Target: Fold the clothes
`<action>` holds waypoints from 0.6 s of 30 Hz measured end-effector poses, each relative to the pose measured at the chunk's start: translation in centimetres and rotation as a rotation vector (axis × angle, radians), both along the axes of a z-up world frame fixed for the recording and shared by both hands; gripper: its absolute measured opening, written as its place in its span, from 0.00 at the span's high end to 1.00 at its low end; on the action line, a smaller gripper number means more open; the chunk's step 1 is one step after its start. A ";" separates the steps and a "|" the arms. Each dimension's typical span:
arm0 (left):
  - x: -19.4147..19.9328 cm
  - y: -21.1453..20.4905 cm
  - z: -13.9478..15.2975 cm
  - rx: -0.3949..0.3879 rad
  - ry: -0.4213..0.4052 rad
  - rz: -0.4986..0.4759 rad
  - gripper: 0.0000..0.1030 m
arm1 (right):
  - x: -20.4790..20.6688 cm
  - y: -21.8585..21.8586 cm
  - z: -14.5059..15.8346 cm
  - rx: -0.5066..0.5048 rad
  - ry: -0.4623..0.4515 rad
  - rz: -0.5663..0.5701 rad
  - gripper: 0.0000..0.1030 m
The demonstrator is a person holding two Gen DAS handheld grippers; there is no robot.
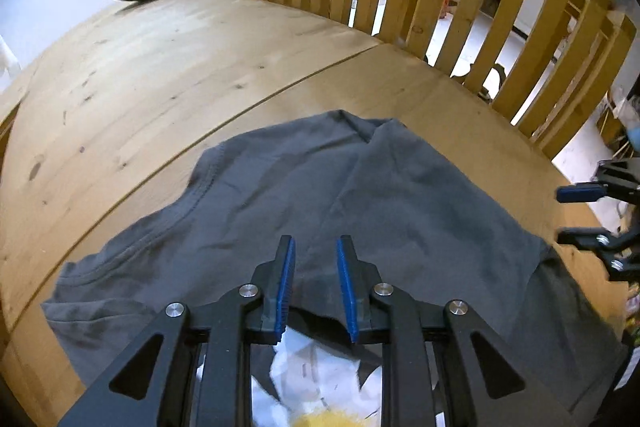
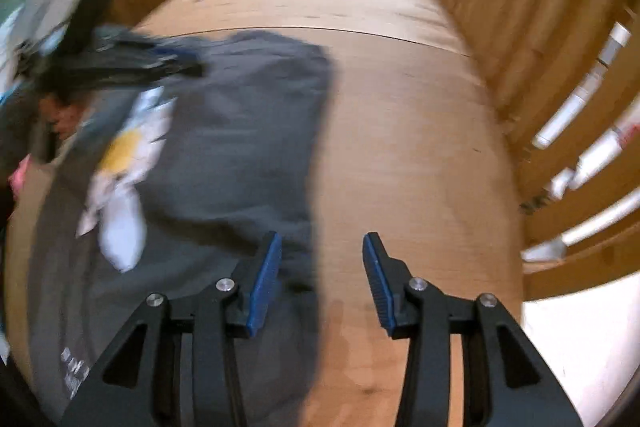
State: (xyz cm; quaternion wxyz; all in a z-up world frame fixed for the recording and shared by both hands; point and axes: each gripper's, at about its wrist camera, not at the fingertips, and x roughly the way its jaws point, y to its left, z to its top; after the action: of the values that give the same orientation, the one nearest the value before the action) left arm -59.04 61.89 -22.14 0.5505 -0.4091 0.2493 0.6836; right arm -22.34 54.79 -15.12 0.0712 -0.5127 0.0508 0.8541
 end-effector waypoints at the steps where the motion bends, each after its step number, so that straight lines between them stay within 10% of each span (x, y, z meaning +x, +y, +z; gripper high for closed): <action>1: -0.7 -0.1 0.0 0.000 0.001 -0.001 0.80 | -0.2 -0.5 -0.4 -0.047 -0.013 0.027 0.59; 4: -2.3 -0.1 -0.2 0.007 -0.002 -0.004 0.80 | -1.6 -1.1 -2.8 -0.197 -0.075 0.061 0.59; 7: -3.7 0.5 -1.3 -0.022 0.010 0.008 0.79 | -1.9 0.2 -3.5 -0.066 -0.084 -0.010 0.79; 10: -6.0 0.8 -2.0 -0.033 0.013 0.025 0.79 | -1.3 2.3 -3.1 -0.058 -0.141 -0.062 0.77; 18: -9.9 2.4 -4.2 -0.037 -0.019 -0.049 0.79 | -9.5 2.9 -0.1 -0.152 0.027 0.021 0.76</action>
State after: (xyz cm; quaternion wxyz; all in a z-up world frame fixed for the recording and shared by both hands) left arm -68.90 64.33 -26.34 0.5619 -0.4195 0.2666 0.6612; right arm -31.81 57.69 -15.26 0.0226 -0.5058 0.1113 0.8552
